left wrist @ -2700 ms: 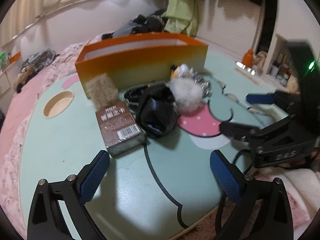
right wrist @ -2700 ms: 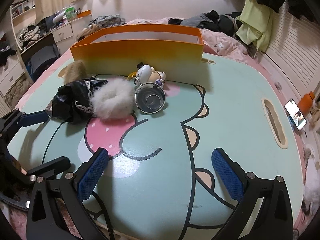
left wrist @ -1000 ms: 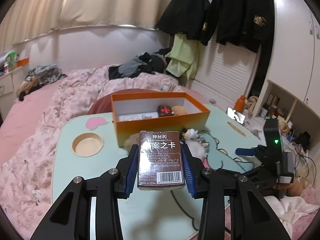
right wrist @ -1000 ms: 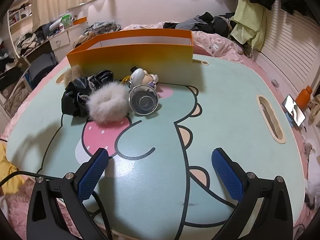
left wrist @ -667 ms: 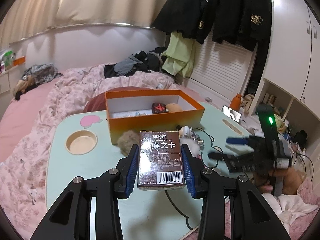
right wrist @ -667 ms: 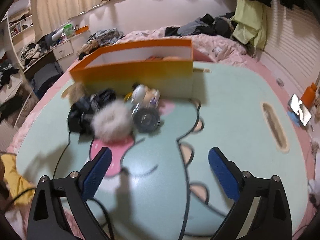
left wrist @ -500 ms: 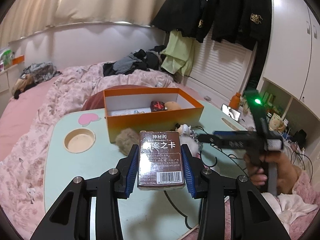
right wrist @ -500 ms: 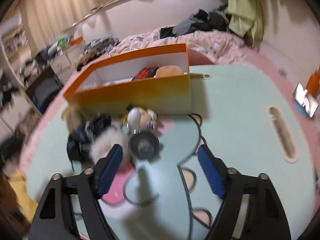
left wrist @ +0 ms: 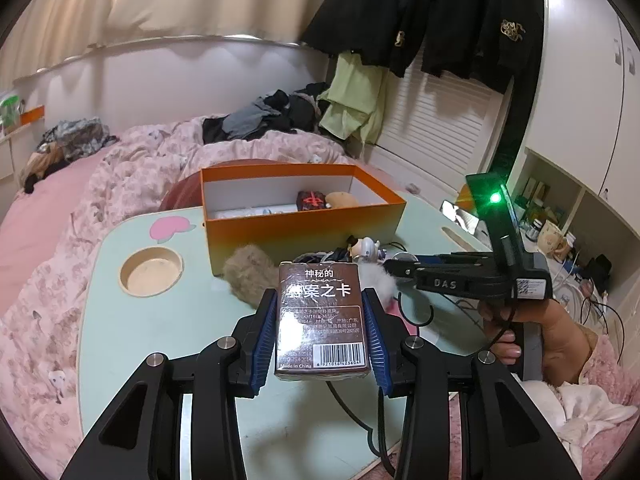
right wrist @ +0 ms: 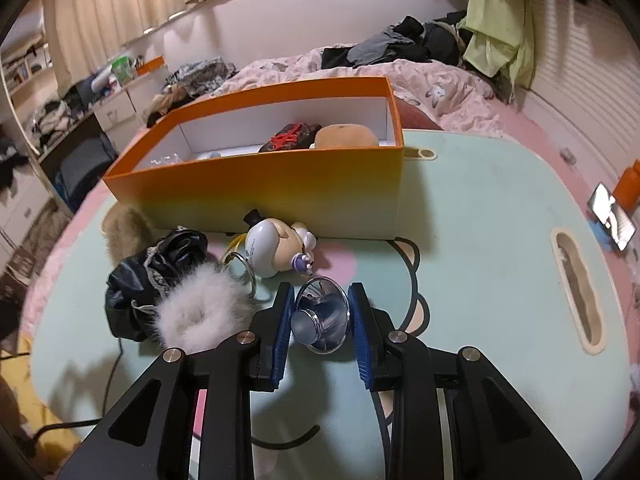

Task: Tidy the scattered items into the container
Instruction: 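Lift the card box with the left gripper while the right grasps the metal ball, then lower the card box and metal ball into the box and open both grippers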

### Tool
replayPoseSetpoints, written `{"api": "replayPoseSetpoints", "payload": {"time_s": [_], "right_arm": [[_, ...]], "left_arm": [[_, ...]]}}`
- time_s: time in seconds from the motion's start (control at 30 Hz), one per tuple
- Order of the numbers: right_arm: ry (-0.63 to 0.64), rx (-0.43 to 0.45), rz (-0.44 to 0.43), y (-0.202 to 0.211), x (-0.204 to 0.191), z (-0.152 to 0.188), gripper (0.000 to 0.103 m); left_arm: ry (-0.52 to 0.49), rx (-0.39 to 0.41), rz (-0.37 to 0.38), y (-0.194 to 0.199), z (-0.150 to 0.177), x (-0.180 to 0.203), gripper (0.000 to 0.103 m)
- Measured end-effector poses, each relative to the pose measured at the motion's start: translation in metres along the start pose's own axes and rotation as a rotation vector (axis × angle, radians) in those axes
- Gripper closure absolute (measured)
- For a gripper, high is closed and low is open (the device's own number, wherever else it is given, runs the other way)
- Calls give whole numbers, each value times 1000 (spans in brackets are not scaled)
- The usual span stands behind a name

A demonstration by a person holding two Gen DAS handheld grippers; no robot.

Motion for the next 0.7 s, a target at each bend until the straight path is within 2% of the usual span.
{"api": "replayPoseSetpoints", "payload": {"time_s": [0.2, 0.33, 0.5, 0.6, 0.7], "right_arm": [[-12, 60, -76, 19, -6, -4, 74], [21, 90, -90, 30, -18, -18, 74], [66, 101, -83, 30, -28, -46, 74], [72, 103, -78, 21, -27, -70, 74], [57, 106, -66, 9, -23, -92, 74]], "left_arm": [[-8, 9, -2, -3, -4, 4, 63], [-23, 16, -9, -8, -13, 6, 63], [-26, 16, -21, -26, -48, 3, 63], [29, 22, -26, -48, -78, -7, 63], [63, -36, -35, -83, -97, -16, 63]]}}
Point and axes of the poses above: each gripper's, at about its wrist camera, not at the fingertips, and y roughly against the way its jaws point, x to its right, z to its underside, the point moved 5 cm from there along -y, roughly the way its jaws point, and after that the axes turned 8 degrees about -z, right-handed, at the moved point
